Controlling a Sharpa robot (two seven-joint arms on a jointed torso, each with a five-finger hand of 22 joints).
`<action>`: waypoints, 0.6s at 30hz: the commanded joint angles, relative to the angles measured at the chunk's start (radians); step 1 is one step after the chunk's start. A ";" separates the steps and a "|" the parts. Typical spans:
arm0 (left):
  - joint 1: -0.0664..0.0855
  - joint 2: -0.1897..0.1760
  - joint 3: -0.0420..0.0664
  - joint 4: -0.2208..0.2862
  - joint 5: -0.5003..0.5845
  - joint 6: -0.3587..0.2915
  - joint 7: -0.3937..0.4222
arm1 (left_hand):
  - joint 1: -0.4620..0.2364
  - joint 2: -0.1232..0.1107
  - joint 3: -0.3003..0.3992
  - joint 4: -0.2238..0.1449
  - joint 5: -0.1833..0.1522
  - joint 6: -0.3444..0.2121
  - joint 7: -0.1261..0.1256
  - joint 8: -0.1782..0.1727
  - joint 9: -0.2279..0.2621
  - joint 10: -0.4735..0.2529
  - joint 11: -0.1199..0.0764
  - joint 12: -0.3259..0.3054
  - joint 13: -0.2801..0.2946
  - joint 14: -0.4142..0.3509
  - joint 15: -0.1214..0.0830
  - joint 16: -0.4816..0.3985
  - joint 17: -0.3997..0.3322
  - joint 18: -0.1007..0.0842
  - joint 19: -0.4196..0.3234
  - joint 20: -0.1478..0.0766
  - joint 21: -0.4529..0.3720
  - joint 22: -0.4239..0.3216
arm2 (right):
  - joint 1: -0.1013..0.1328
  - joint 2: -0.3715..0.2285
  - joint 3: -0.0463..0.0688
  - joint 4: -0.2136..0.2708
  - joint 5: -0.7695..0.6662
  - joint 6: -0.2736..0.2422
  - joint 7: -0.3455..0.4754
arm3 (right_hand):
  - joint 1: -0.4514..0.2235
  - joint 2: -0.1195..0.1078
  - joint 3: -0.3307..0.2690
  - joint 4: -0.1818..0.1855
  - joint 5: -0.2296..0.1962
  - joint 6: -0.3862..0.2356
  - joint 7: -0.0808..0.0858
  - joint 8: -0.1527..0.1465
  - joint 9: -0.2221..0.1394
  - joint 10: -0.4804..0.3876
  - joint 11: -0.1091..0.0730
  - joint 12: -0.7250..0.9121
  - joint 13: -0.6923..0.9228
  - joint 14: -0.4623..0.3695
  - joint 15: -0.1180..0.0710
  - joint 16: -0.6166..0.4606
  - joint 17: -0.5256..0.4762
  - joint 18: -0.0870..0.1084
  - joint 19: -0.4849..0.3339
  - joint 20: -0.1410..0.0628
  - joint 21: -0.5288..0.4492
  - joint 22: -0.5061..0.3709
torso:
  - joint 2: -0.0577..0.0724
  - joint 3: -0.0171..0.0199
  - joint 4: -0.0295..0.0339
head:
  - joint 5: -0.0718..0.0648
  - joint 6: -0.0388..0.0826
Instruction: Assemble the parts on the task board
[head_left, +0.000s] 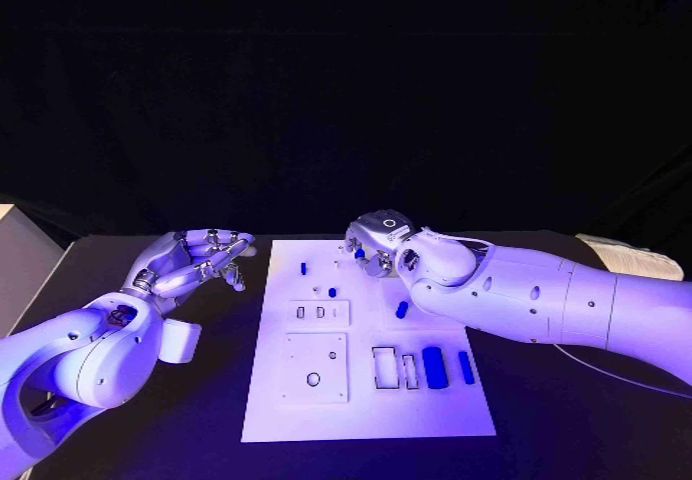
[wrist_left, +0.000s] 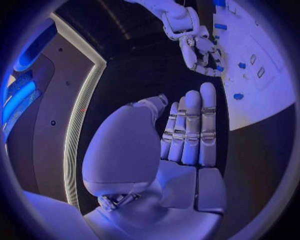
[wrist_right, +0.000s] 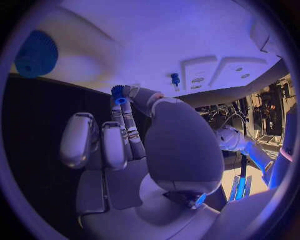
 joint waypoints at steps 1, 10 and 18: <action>0.000 0.001 0.001 0.004 -0.007 0.017 0.003 | 0.002 -0.004 0.005 -0.001 -0.005 -0.002 -0.001 -0.006 0.001 0.002 -0.001 -0.004 0.001 -0.001 -0.003 0.007 0.001 0.004 -0.009 -0.001 0.003 0.002 | 0.001 0.010 0.001 -0.005 -0.043 -0.035 -0.021 | 0.007 -0.001 0.005 -0.002 0.006 0.007 0.002 0.006 0.002 0.050 -0.044 0.007 0.028 0.032 -0.005 0.005 0.002 -0.018 0.006 0.001 0.007 0.003 | 0.001 -0.0016 0.0024 | 0.003 0.001; 0.000 0.002 0.001 0.006 -0.011 0.019 0.002 | 0.002 -0.004 0.005 -0.001 -0.005 -0.002 -0.001 -0.006 0.001 0.002 -0.001 -0.004 0.001 -0.001 -0.003 0.007 0.001 0.004 -0.009 -0.001 0.003 0.002 | 0.004 0.047 0.002 -0.044 -0.059 -0.048 -0.024 | 0.007 -0.002 0.005 -0.003 0.005 0.006 0.002 0.006 0.002 0.049 -0.044 0.006 0.028 0.032 -0.005 0.006 0.004 -0.018 0.007 0.001 0.009 0.006 | 0.005 -0.0019 0.0030 | 0.007 0.008; 0.000 0.007 0.001 0.005 -0.013 0.021 0.002 | 0.002 -0.004 0.005 -0.001 -0.005 -0.002 -0.001 -0.006 0.001 0.002 -0.001 -0.004 0.001 -0.001 -0.003 0.007 0.001 0.004 -0.009 -0.001 0.003 0.002 | 0.004 0.080 0.002 -0.084 -0.063 -0.047 -0.020 | 0.006 -0.003 0.006 -0.004 0.005 0.005 0.002 0.005 0.003 0.048 -0.043 0.004 0.028 0.033 -0.004 0.008 0.008 -0.019 0.008 0.001 0.011 0.009 | 0.008 -0.0024 0.0066 | 0.005 0.008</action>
